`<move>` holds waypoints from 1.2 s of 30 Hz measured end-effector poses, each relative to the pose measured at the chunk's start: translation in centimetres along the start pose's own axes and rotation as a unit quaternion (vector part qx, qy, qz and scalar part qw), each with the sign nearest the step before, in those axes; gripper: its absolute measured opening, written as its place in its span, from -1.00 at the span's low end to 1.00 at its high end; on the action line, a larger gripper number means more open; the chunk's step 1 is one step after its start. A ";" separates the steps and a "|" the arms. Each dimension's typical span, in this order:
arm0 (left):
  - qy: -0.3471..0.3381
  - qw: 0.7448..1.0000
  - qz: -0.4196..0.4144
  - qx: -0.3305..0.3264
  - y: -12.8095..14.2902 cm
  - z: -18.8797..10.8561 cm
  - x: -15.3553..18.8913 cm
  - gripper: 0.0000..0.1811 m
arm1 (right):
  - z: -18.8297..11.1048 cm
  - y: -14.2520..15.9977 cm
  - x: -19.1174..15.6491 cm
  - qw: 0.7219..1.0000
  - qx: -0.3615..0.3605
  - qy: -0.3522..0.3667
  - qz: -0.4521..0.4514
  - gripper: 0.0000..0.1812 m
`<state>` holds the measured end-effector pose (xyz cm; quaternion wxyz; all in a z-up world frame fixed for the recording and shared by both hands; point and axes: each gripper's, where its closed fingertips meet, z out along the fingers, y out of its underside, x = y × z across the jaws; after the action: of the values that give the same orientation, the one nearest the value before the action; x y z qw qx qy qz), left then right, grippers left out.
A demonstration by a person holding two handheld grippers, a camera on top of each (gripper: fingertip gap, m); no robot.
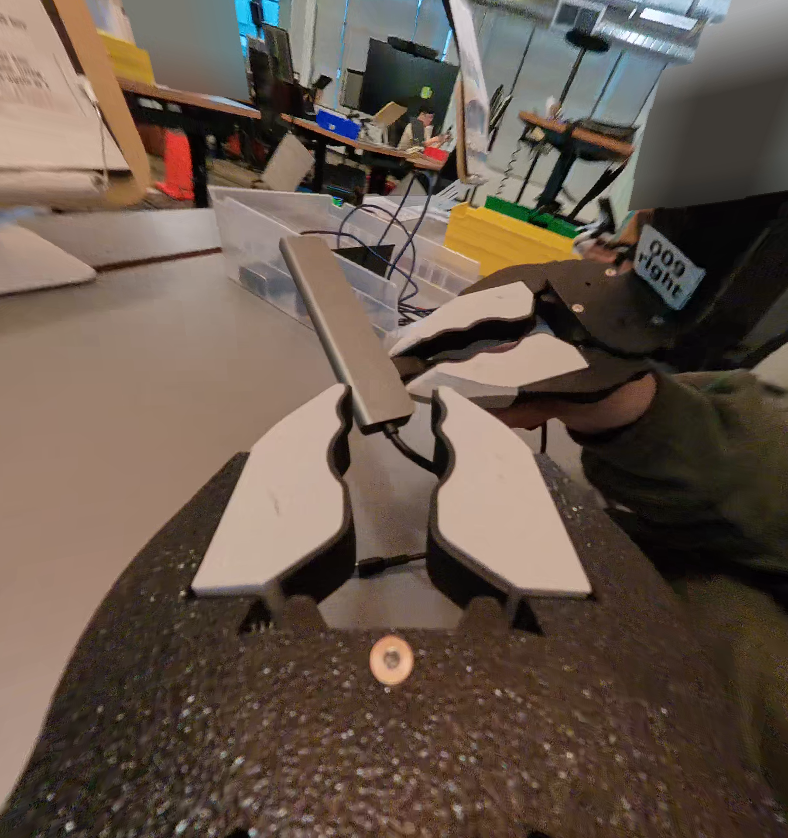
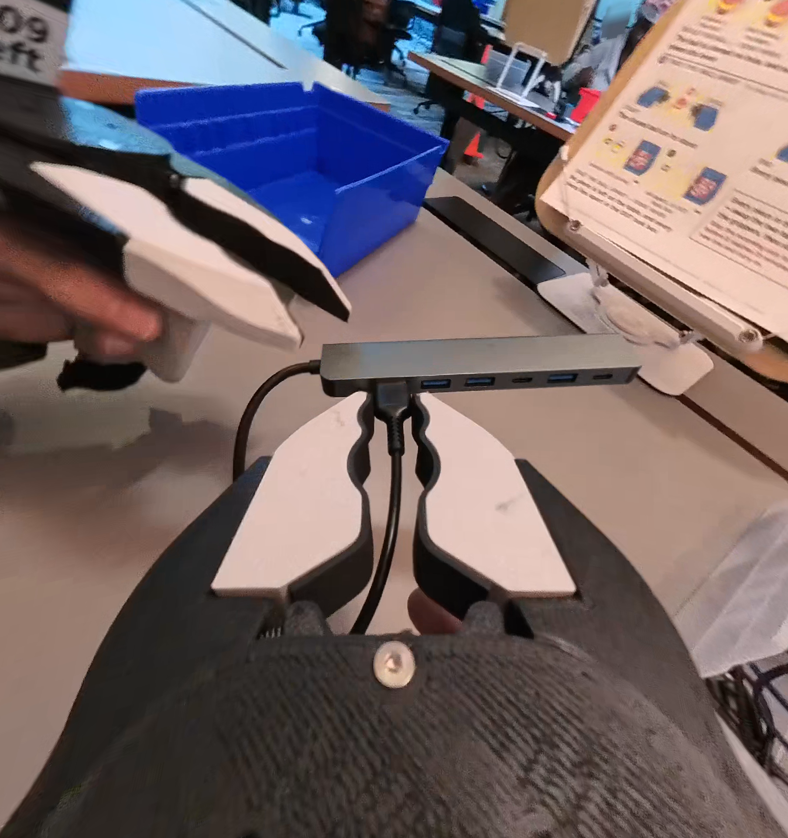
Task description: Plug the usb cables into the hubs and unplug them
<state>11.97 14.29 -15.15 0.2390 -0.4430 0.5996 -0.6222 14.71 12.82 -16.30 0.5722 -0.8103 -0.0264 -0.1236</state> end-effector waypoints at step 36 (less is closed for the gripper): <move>-0.358 0.916 0.142 0.110 -6.6 -8.4 -6.1 -0.69 | -10.4 -5.9 10.1 0.978 0.162 0.123 0.037 -0.84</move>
<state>9.47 24.93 -9.55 0.5706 -0.5172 0.4584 -0.4437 21.61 4.20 -5.25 0.6992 -0.6855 0.0543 -0.1956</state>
